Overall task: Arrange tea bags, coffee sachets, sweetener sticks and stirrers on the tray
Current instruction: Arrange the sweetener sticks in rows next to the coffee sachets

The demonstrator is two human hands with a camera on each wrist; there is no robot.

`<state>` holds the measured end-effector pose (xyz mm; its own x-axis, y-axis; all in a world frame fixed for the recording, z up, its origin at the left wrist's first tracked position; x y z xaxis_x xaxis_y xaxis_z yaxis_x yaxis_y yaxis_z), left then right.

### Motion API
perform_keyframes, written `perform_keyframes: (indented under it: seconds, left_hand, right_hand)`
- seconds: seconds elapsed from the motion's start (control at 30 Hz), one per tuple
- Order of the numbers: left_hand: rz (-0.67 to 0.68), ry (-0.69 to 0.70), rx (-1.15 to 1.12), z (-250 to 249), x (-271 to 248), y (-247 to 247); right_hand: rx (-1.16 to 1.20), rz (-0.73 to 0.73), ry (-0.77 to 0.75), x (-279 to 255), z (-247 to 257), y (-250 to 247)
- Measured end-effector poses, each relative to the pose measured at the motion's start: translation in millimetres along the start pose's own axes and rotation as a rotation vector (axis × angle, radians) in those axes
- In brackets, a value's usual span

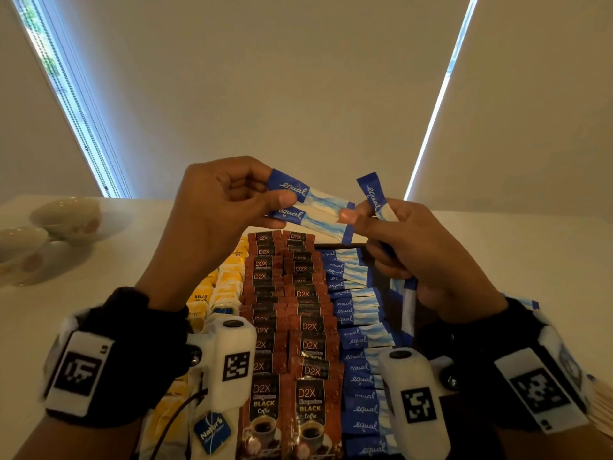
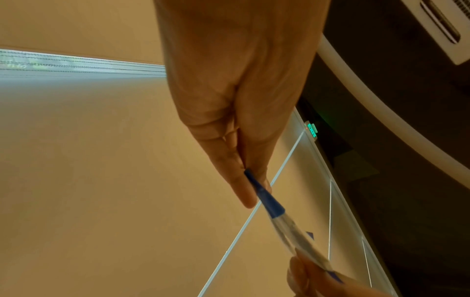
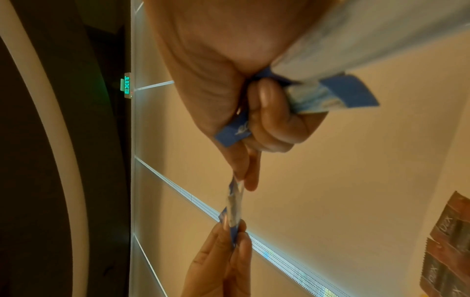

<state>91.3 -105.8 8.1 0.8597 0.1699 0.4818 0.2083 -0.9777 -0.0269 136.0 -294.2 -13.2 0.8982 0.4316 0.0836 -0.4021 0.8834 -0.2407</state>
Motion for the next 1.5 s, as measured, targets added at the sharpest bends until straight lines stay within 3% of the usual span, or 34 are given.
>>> perform_keyframes:
  seconds: [0.3, 0.53, 0.8, 1.07, 1.23, 1.4, 1.5]
  left_hand:
    - [0.000, 0.048, 0.032, -4.0, 0.9, -4.8]
    - [0.009, 0.038, 0.020, -1.9, 1.3, -3.1]
    - [-0.011, 0.136, 0.011, -4.1, -1.5, 3.9]
    - [0.031, 0.118, 0.020, -2.7, -1.2, 8.3]
    - [-0.007, 0.140, 0.019, -7.7, 1.3, -5.2]
    - [-0.062, 0.160, 0.014, -13.1, 4.6, -20.8]
    - [-0.064, 0.169, 0.040, -14.0, 4.0, -21.2]
  right_hand:
    - [-0.015, 0.073, -0.011, -3.3, 5.2, 4.2]
    - [-0.212, -0.096, -0.284, -4.6, 12.6, 7.6]
    - [-0.152, -0.074, -0.200, -3.6, 5.5, 5.6]
    - [-0.312, -0.077, -0.221, -5.3, 6.8, 0.7]
    - [-0.510, -0.132, -0.027, 7.5, -10.0, -44.4]
    - [-0.758, 0.159, 0.366, 27.3, -63.9, -72.3]
    - [-0.872, 0.267, 0.434, 34.1, -85.8, -70.1]
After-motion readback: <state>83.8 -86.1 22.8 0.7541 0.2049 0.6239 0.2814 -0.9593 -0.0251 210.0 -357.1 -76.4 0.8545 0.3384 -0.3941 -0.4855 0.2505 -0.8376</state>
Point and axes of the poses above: each hand's wrist, its own x-axis towards the middle knuckle, its own y-axis out of the palm, z = x × y, the point moved 4 cm from there along x, towards the middle knuckle, and after that the axes turned 6 degrees about -x, right-handed, at the moved point
